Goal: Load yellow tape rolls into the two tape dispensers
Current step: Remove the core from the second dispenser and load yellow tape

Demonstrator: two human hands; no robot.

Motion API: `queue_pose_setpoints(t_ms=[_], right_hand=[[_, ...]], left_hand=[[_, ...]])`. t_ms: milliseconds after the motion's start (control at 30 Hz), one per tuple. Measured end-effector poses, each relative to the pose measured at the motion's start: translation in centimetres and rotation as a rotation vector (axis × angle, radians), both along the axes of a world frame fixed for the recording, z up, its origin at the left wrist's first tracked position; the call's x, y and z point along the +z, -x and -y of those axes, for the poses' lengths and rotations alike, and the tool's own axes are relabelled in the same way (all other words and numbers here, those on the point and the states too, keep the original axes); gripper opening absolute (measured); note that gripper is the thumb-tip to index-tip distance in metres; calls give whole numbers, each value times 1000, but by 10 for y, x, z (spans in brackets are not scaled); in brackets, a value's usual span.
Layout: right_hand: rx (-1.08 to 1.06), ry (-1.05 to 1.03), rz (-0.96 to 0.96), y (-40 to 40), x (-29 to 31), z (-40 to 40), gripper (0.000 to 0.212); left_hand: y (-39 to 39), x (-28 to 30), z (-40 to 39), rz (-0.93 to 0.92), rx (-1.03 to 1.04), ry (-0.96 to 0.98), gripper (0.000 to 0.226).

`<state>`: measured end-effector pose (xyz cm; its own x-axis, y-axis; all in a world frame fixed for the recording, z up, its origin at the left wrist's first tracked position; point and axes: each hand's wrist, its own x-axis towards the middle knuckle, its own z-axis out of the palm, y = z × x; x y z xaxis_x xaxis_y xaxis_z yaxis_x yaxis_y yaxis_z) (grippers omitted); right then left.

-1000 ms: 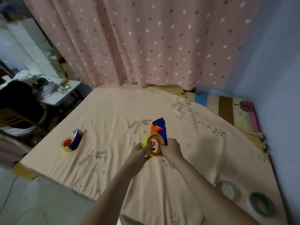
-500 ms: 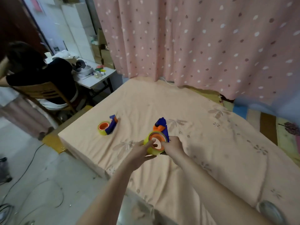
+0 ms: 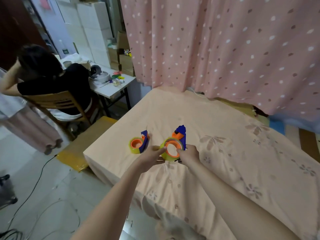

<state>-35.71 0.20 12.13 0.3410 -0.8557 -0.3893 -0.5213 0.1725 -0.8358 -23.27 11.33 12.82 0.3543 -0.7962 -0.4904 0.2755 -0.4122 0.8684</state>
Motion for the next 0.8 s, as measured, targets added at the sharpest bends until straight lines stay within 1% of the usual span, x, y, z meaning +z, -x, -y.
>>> queue_pose_setpoints(t_ms=[133, 200, 300, 367, 467, 533, 633, 700, 767, 800], right_hand=[[68, 6, -53, -34, 1, 18, 7], [99, 5, -73, -50, -1, 31, 13], [113, -18, -100, -73, -2, 48, 19], [116, -40, -81, -88, -1, 59, 19], [102, -35, -33, -109, 0, 70, 14], [71, -19, -21, -121, -1, 73, 10], [65, -41, -3, -138, -8, 76, 13], [60, -94, 59, -149, -12, 80, 18], [35, -180, 160, -158, -14, 82, 26], [28, -231, 212, -161, -15, 82, 29]], left_hand=[[-40, -2, 14, 38, -43, -66, 40], [-55, -2, 23, 45, -24, -93, 41], [-75, 3, 39, 100, -32, -99, 33], [-90, 7, 50, 147, -52, -96, 30], [-111, 14, 61, 177, -45, -99, 43], [-127, 15, 66, 119, -43, -68, 49], [-151, 7, 73, -32, -42, -39, 50], [-167, -1, 80, -65, -91, -36, 57], [-178, -8, 87, -86, -177, -26, 70], [-182, -12, 90, -110, -222, -17, 72]])
